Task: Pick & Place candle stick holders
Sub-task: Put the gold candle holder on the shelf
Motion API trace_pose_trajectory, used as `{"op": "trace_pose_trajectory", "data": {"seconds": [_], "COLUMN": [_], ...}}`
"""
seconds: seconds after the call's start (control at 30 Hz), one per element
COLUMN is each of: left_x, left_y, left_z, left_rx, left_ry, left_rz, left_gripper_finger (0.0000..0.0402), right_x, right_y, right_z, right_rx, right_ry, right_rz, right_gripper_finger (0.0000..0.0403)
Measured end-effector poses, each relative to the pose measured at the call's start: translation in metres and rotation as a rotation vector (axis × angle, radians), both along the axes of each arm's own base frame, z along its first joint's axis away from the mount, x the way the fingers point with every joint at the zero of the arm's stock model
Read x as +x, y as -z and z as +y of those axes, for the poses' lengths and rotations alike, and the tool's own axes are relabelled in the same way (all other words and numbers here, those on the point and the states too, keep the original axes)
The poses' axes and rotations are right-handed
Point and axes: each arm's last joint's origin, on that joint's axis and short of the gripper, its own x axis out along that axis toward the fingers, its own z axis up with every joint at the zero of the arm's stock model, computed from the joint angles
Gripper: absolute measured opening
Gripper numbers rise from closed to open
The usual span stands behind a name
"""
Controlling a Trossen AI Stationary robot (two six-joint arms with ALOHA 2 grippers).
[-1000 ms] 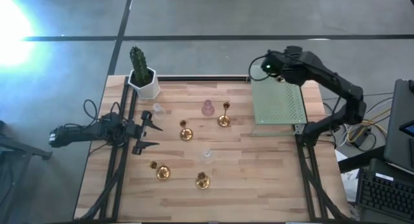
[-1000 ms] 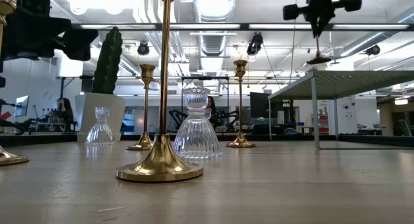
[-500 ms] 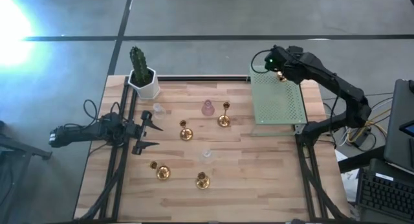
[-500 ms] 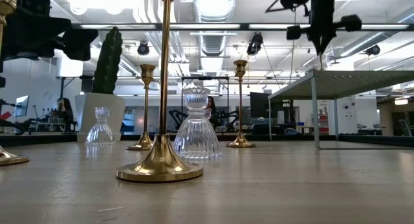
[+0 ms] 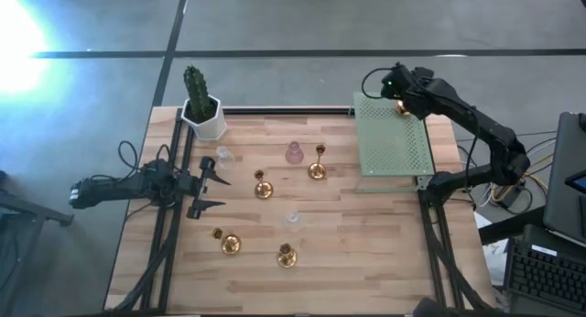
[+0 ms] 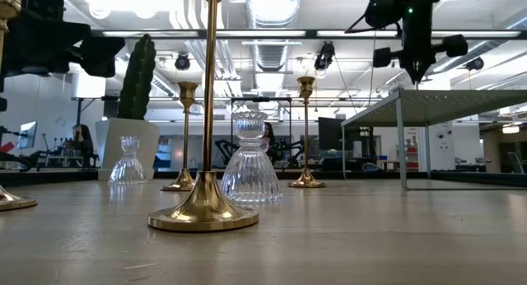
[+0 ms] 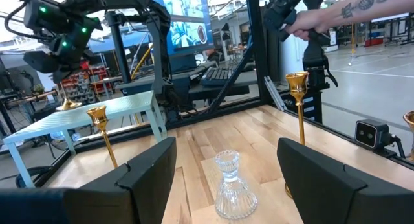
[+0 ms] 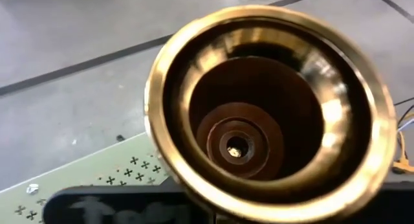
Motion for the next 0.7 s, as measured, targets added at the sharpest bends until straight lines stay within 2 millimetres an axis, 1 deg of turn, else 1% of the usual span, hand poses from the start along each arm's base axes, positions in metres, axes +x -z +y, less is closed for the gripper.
{"op": "trace_pose_trajectory", "data": {"seconds": [0.2,0.4,0.53,0.7], "left_x": [0.0000,0.0000,0.0000,0.0000], "left_y": [0.0000,0.0000,0.0000,0.0000], "left_z": [0.0000,0.0000,0.0000,0.0000], "left_rx": [0.000,0.000,0.000,0.000], "left_ry": [0.000,0.000,0.000,0.000], "left_rz": [0.000,0.000,0.000,0.000], "left_gripper_finger": [0.0273,0.0273,0.0273,0.0273], "right_x": [-0.0043,-0.0041,-0.0021,0.0035], "right_y": [0.0028,0.0029,0.0065,0.0107], "right_z": [-0.0050,-0.0067,-0.0076,-0.0079], "right_rx": [0.002,-0.004,0.007,-0.032], "right_ry": [0.013,0.026,0.044,0.083], "right_rz": [0.011,-0.001,-0.067,-0.044], "right_gripper_finger": [0.0011,0.0011,0.0011,0.0011]}}
